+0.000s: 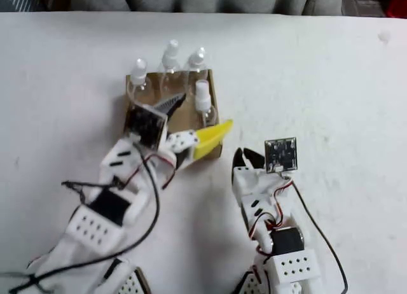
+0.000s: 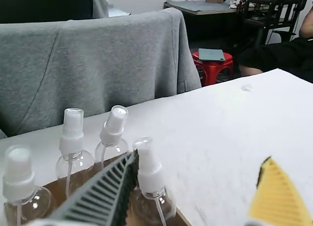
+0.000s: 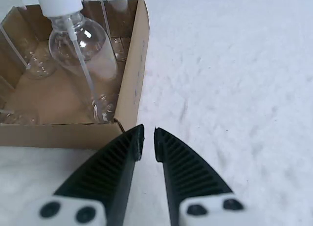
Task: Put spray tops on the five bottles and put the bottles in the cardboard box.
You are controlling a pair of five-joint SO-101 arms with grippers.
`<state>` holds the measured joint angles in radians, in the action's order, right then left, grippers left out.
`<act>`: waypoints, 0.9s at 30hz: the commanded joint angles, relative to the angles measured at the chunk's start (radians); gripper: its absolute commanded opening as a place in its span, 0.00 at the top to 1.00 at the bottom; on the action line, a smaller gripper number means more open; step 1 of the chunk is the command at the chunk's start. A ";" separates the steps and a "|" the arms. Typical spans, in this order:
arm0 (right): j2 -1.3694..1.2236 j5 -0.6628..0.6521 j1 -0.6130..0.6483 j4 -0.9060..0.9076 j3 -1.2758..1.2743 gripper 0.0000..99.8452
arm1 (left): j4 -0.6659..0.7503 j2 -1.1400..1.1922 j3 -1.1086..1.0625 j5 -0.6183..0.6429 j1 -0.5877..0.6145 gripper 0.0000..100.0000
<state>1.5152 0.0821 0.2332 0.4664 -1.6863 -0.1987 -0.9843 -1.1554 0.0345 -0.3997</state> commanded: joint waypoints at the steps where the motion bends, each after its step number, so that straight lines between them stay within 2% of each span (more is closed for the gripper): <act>1: 0.007 -0.003 -0.010 -0.001 -0.009 0.98 | -0.155 -0.208 0.006 0.015 -0.033 0.65; 17: 0.019 -0.003 -0.081 -0.036 -0.008 0.98 | -0.663 -0.713 0.003 0.015 -0.022 0.65; 20: 0.068 -0.003 -0.085 -0.027 -0.008 0.98 | -0.730 -0.786 0.002 0.015 0.010 0.65; 27: 0.305 0.005 -0.120 0.168 0.000 0.98 | -0.847 -0.843 0.005 0.011 0.139 0.65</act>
<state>1.7453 0.0821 0.1166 0.5631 -1.6863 -0.9996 -1.8174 -1.1600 0.0345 -0.3291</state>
